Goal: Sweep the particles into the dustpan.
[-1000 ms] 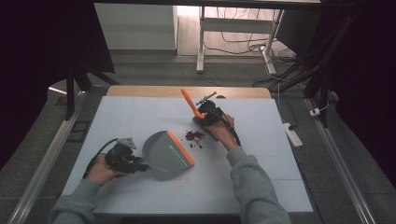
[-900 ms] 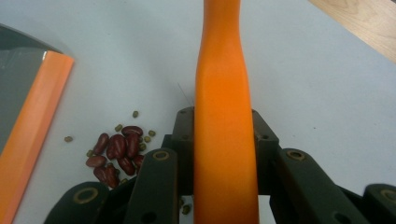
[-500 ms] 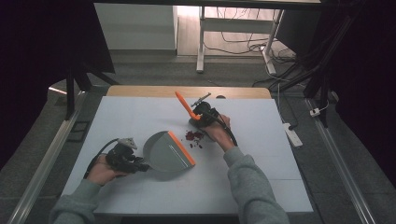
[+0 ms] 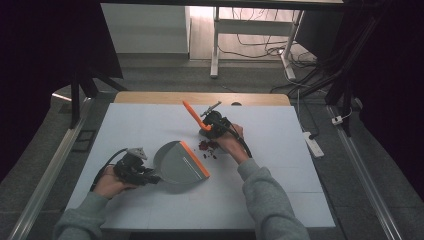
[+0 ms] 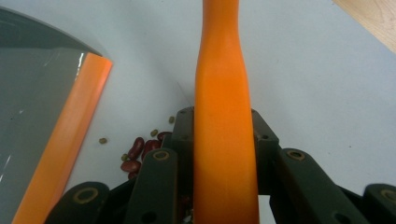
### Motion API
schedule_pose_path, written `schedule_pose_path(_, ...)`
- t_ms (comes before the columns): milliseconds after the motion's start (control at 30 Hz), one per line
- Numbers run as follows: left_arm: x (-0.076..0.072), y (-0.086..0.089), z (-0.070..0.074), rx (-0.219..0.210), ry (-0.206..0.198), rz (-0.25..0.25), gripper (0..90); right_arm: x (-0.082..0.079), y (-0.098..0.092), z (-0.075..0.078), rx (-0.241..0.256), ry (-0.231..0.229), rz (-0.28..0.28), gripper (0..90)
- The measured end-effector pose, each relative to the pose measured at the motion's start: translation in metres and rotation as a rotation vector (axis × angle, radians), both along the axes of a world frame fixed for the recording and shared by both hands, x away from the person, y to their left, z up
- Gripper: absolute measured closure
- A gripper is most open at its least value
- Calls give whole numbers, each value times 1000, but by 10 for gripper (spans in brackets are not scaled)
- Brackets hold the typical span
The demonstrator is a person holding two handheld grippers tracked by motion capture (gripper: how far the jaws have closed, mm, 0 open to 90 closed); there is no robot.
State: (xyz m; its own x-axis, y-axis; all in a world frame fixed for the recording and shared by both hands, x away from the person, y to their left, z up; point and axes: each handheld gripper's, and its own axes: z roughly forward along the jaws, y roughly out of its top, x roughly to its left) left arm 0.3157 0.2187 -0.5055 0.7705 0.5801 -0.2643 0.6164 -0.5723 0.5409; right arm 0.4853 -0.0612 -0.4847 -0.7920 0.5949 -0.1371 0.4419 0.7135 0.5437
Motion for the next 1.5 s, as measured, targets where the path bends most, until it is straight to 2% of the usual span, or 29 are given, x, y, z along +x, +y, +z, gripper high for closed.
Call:
schedule_pose_path(200, 0, 0, -1, -3, 4, -1, 613, -6, 4, 0, 10, 13, 30, 705)
schedule_pose_path(267, 0, 0, -1, -3, 4, 0, 613, -9, 7, 0, -2, 8, 52, 704)
schedule_pose_path(467, 0, 0, -1, -2, 4, 0, 613, -16, 14, -1, 24, 35, 74, 705)
schedule_pose_path(700, 1, 0, -1, -1, 5, 0, 613, -28, 23, -2, 30, 27, 109, 704)
schedule_pose_path(833, 0, 0, -1, -1, 5, 0, 613, -33, 24, -2, 59, 50, 123, 704)
schedule_pose_path(1067, 1, 0, -1, -3, 8, 0, 613, -40, 29, -2, 70, 54, 144, 704)
schedule_pose_path(1333, 1, 0, -2, -3, 10, 0, 614, -48, 32, 0, 110, 71, 171, 705)
schedule_pose_path(1500, 1, 0, -2, -4, 12, 0, 613, -56, 38, 2, 135, 75, 212, 704)
